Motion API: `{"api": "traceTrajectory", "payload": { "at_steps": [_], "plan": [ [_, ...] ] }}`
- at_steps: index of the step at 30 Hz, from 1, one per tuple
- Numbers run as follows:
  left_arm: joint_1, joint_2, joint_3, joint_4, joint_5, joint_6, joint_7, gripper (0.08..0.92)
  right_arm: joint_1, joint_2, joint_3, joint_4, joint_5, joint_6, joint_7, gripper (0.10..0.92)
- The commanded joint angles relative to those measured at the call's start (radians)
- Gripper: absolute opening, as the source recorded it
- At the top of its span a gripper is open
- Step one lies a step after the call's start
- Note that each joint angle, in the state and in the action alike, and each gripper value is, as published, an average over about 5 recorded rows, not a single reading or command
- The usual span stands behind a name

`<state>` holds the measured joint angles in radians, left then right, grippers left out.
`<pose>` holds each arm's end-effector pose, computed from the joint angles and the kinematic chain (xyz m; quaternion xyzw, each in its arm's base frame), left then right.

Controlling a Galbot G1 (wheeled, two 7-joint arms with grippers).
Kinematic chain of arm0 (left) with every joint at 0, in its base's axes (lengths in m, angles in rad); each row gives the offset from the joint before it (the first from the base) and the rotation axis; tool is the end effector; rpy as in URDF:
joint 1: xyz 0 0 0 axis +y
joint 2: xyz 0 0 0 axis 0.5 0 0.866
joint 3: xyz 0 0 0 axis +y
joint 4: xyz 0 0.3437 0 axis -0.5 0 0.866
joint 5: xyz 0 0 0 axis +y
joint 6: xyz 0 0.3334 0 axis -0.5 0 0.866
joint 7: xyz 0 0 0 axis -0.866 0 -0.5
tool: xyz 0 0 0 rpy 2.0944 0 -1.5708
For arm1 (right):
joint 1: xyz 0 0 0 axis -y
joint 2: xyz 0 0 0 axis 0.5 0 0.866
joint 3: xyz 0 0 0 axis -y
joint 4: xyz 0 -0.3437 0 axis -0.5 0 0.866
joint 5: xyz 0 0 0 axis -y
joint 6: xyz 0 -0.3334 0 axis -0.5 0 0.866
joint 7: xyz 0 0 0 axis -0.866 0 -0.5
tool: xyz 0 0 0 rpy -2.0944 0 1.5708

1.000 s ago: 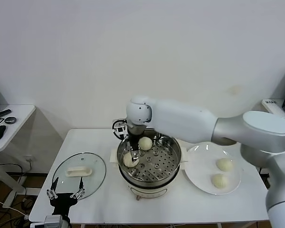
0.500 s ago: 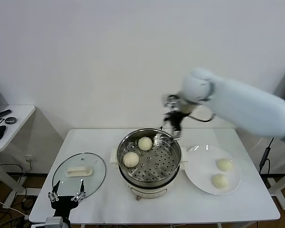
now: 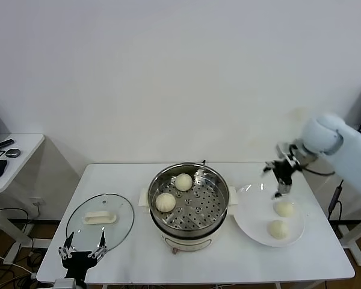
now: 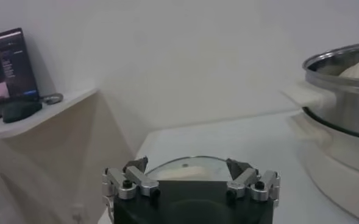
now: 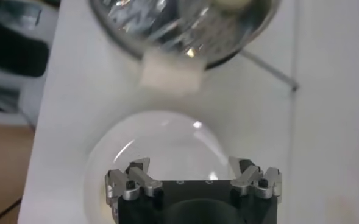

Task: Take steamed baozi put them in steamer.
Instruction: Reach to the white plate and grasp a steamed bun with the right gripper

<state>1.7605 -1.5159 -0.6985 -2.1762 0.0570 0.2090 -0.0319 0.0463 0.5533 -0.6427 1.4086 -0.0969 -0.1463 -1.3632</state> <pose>0.1053 0.0561 -0.2909 0.0769 -0.9799 -0.1000 0.1544 0.4736 -0.1793 -0.0992 0.5464 -0.5177 0.5358 0.3826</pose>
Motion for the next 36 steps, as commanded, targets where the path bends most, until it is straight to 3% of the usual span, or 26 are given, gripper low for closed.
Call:
{"api": "traceTrajectory", "payload": {
  "at_steps": [1, 36],
  "plan": [
    [0.005, -0.005, -0.003, 0.005, 0.002, 0.002, 0.000, 0.823, -0.247, -0.024, 0.164, -0.043, -0.166, 0.140, -0.018, 0.823],
    [-0.012, 0.001, -0.002, 0.044, 0.004, 0.000, 0.002, 0.823, -0.330, 0.087, 0.170, -0.121, -0.251, 0.058, 0.024, 0.823]
  ]
}}
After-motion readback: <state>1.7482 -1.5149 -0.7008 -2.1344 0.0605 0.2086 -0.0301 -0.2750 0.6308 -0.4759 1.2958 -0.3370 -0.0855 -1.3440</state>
